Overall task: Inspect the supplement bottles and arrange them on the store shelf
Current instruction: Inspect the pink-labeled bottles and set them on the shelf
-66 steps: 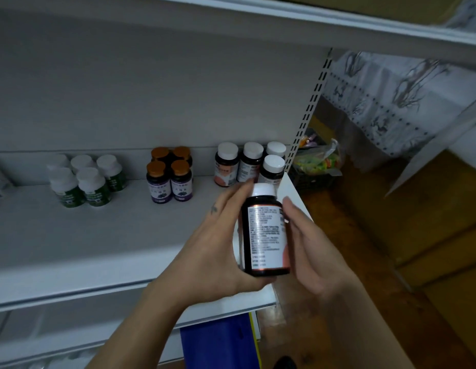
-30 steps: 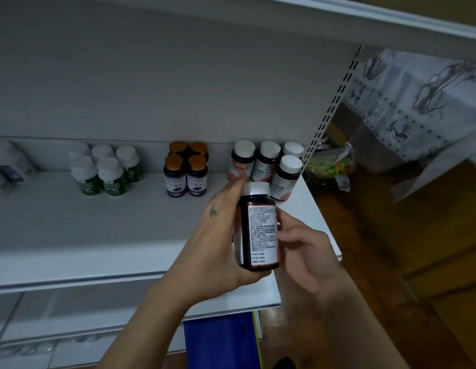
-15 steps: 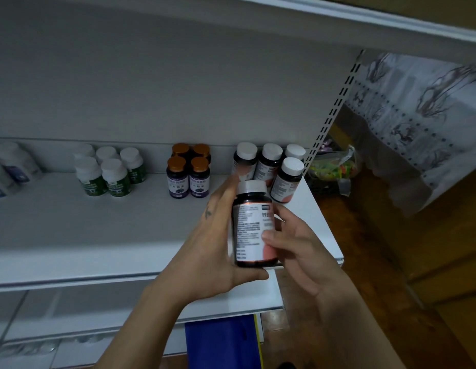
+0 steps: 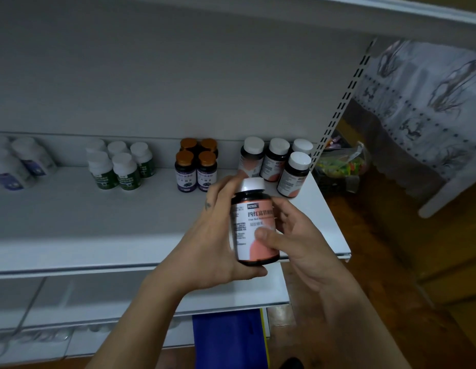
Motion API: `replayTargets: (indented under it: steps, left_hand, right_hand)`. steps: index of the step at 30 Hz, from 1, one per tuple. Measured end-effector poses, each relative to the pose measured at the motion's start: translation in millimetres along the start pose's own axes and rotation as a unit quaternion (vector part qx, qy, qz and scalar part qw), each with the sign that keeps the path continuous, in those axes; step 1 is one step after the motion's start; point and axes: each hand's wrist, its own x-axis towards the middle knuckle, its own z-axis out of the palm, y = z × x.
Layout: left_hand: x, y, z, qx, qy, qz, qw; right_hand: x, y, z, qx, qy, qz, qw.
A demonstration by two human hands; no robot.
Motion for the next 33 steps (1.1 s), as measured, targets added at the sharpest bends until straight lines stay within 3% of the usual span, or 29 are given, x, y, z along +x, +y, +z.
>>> replayTargets:
  steps: [13,33]
  left_hand:
    - [-1,-4,3,-0.044,0.028,-0.007,0.999]
    - [-2,-4,1,-0.053,-0.035,-0.014,0.998]
  right_hand:
    - [-3,7,-7,0.151,-0.095,0.063,0.982]
    - [-6,18,-10,0.098,-0.056,0.035,0.993]
